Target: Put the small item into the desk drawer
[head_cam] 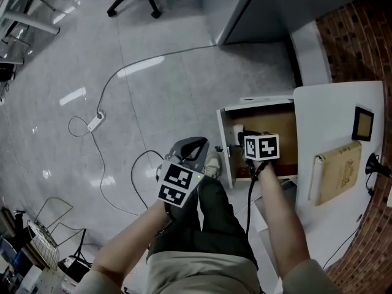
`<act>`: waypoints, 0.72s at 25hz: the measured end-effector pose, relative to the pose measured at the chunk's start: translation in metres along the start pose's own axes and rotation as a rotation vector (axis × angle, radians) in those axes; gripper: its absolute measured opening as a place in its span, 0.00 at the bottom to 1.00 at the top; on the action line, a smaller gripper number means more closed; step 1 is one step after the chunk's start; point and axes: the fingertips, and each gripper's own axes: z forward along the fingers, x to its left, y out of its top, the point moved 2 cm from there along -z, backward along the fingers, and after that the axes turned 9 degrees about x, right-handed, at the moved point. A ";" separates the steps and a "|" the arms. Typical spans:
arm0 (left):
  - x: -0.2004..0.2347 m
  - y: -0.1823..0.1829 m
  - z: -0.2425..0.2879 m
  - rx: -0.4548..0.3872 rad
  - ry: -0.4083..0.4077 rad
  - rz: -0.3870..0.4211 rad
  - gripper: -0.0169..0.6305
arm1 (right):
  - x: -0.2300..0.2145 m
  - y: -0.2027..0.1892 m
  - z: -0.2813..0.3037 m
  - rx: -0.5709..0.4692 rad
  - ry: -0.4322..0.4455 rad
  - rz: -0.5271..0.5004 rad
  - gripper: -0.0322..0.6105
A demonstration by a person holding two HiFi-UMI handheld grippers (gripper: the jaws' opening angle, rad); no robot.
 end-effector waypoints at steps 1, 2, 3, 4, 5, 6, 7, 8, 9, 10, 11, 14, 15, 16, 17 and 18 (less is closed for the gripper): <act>-0.003 0.004 -0.007 -0.003 -0.001 0.006 0.03 | 0.005 0.003 -0.012 -0.020 -0.002 -0.008 0.15; -0.005 0.009 -0.014 -0.008 0.000 0.012 0.03 | 0.010 0.006 -0.024 -0.040 -0.003 -0.016 0.13; -0.008 0.014 -0.022 -0.013 0.002 0.018 0.03 | 0.015 0.009 -0.037 -0.062 0.000 -0.023 0.12; -0.009 0.019 -0.030 -0.019 0.005 0.023 0.03 | 0.021 0.012 -0.050 -0.085 0.006 -0.030 0.11; -0.011 0.024 -0.039 -0.026 0.010 0.028 0.03 | 0.028 0.015 -0.063 -0.108 0.012 -0.040 0.11; -0.012 0.030 -0.049 -0.035 0.017 0.032 0.03 | 0.035 0.019 -0.078 -0.131 0.016 -0.057 0.11; -0.013 0.037 -0.059 -0.047 0.025 0.036 0.03 | 0.043 0.022 -0.093 -0.153 0.015 -0.081 0.10; -0.014 0.043 -0.069 -0.060 0.033 0.041 0.03 | 0.050 0.025 -0.110 -0.175 0.011 -0.108 0.09; -0.016 0.050 -0.080 -0.073 0.040 0.045 0.03 | 0.058 0.027 -0.127 -0.198 0.009 -0.133 0.08; -0.019 0.056 -0.092 -0.086 0.046 0.046 0.03 | 0.066 0.027 -0.144 -0.222 0.010 -0.152 0.07; -0.022 0.062 -0.103 -0.099 0.051 0.048 0.03 | 0.075 0.027 -0.162 -0.247 0.014 -0.166 0.06; -0.032 0.079 -0.137 -0.139 0.065 0.051 0.03 | 0.104 0.023 -0.213 -0.321 0.019 -0.223 0.06; -0.035 0.084 -0.147 -0.154 0.070 0.052 0.03 | 0.114 0.021 -0.228 -0.346 0.021 -0.246 0.06; -0.038 0.089 -0.157 -0.170 0.076 0.056 0.03 | 0.124 0.020 -0.243 -0.375 0.025 -0.266 0.06; -0.040 0.095 -0.166 -0.184 0.083 0.064 0.03 | 0.134 0.021 -0.257 -0.405 0.030 -0.282 0.06; -0.043 0.101 -0.174 -0.197 0.091 0.073 0.03 | 0.143 0.021 -0.272 -0.437 0.038 -0.292 0.06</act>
